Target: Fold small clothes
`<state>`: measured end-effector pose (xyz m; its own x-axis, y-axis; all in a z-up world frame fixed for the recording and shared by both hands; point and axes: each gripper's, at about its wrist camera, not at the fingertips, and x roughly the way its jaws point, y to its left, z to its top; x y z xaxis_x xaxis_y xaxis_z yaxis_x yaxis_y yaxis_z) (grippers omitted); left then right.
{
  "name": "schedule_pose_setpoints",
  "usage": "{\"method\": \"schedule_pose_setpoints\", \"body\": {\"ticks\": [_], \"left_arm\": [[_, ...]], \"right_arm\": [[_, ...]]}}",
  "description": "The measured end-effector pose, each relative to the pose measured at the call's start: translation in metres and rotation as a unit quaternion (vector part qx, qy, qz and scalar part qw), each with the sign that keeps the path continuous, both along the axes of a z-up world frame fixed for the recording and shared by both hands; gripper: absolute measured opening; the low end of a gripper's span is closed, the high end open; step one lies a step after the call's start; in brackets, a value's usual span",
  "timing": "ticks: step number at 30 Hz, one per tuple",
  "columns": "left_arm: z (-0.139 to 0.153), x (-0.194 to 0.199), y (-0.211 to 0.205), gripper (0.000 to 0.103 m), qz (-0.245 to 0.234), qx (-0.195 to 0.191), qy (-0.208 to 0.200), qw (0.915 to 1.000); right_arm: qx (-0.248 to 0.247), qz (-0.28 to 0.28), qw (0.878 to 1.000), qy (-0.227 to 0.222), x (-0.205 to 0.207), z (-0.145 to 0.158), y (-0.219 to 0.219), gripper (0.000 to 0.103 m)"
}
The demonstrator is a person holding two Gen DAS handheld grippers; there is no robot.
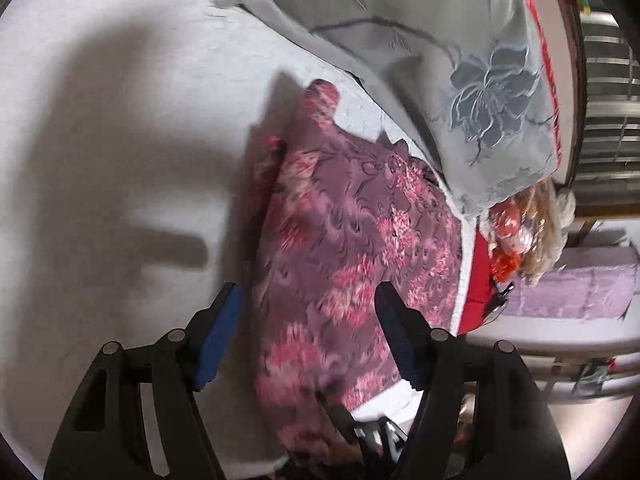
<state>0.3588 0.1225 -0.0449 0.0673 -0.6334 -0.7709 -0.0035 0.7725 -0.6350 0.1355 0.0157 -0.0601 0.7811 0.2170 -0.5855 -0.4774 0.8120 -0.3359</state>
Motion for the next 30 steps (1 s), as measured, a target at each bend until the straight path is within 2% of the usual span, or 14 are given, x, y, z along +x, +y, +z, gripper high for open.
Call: {"method": "schedule_pose_setpoints", "body": {"ticks": [4,7,10,12,13,17,22,30], "left_arm": [[-0.010,0.016,-0.029,0.068,-0.021,0.024,0.013,0.9994],[-0.006,0.018,-0.045,0.067,-0.029,0.035,-0.003,0.9989],[0.006,0.016,-0.053,0.042,-0.028,0.035,-0.027,0.9986],[0.016,0.014,-0.058,0.016,-0.029,0.036,-0.037,0.9982],[0.022,0.013,-0.061,0.012,-0.029,0.033,-0.042,0.9982],[0.045,0.005,-0.081,0.008,-0.028,0.036,-0.061,0.9971],[0.062,-0.008,-0.124,0.008,-0.038,0.041,-0.073,0.9958],[0.072,-0.028,-0.209,0.008,-0.064,0.041,-0.079,0.9939]], "right_arm": [[0.027,-0.003,1.000,-0.003,-0.006,0.009,-0.006,0.024],[0.049,-0.007,0.999,0.001,-0.005,0.013,-0.013,0.024],[0.075,-0.017,0.997,0.004,0.000,0.018,-0.025,0.023],[0.097,-0.027,0.995,0.004,0.000,0.023,-0.035,0.023],[0.112,-0.034,0.993,0.005,-0.001,0.026,-0.042,0.023],[0.161,-0.058,0.985,0.006,-0.003,0.041,-0.069,0.023],[0.215,-0.092,0.972,0.007,-0.012,0.054,-0.110,0.022],[0.309,-0.163,0.937,0.021,-0.023,0.059,-0.199,0.020]]}}
